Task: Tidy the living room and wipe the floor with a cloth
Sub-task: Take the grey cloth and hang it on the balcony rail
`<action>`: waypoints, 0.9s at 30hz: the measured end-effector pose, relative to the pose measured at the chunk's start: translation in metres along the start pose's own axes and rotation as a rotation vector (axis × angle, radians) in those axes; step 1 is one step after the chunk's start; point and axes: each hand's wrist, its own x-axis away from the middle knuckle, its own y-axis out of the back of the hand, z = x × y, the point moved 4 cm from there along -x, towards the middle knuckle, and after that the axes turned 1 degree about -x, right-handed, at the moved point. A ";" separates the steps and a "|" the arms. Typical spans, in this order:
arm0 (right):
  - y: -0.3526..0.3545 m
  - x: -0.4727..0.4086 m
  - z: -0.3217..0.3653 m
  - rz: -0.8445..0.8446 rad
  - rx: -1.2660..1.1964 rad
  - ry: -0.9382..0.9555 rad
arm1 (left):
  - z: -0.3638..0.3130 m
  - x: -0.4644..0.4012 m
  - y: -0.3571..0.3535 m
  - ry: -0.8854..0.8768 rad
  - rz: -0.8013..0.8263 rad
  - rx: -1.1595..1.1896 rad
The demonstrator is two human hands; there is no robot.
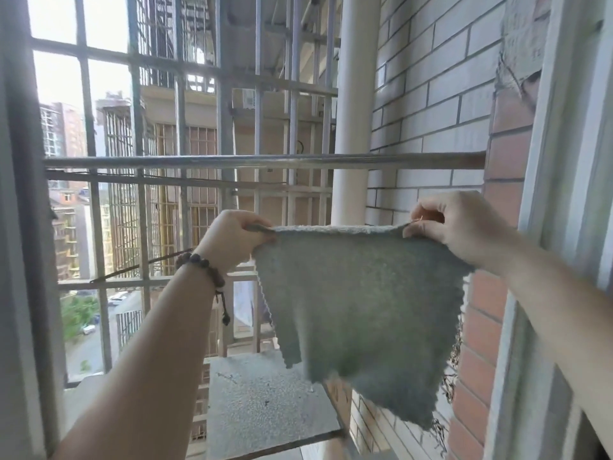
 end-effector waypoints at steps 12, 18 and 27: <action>0.015 -0.047 -0.005 -0.225 0.050 -0.198 | -0.017 -0.044 0.028 0.159 -0.289 0.461; 0.012 -0.090 -0.016 -0.458 -0.913 -0.467 | -0.054 -0.065 0.028 0.013 -0.358 0.878; 0.027 -0.184 -0.022 -0.621 -0.708 -0.353 | -0.088 -0.163 0.041 -0.072 -0.336 0.741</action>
